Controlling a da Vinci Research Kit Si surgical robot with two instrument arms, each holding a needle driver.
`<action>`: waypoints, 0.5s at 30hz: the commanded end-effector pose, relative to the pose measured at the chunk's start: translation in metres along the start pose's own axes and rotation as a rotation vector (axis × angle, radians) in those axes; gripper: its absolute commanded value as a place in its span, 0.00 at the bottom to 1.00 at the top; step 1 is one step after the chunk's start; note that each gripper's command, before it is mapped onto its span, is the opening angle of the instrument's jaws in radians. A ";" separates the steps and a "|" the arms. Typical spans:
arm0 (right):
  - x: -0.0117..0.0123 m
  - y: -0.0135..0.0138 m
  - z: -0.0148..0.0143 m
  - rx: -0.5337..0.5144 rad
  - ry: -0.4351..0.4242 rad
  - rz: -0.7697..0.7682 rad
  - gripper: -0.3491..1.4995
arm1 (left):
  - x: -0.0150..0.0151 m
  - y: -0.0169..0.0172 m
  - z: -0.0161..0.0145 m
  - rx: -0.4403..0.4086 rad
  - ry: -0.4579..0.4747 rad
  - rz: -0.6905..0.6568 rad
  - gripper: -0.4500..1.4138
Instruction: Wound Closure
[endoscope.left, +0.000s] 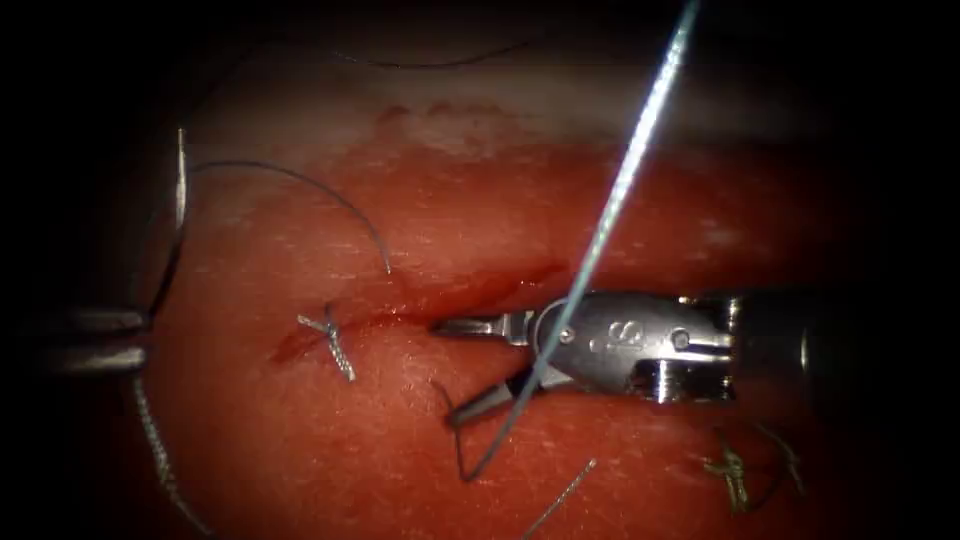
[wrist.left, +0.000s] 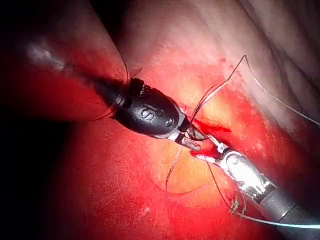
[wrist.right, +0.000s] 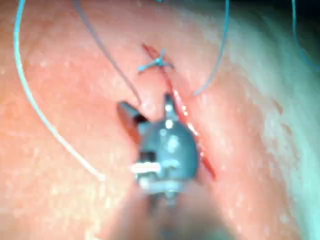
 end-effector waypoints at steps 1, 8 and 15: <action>-0.0003 -0.0005 0.0015 0.025 0.004 0.019 0.70 | -0.0008 0.0005 0.0006 -0.002 0.000 -0.002 0.05; 0.0001 -0.0013 0.0003 0.122 -0.056 0.027 0.00 | -0.0009 0.0004 0.0006 -0.002 0.000 -0.002 0.05; 0.0048 -0.0038 -0.0031 0.222 -0.054 0.055 0.00 | -0.0009 0.0004 0.0006 -0.002 0.000 -0.001 0.05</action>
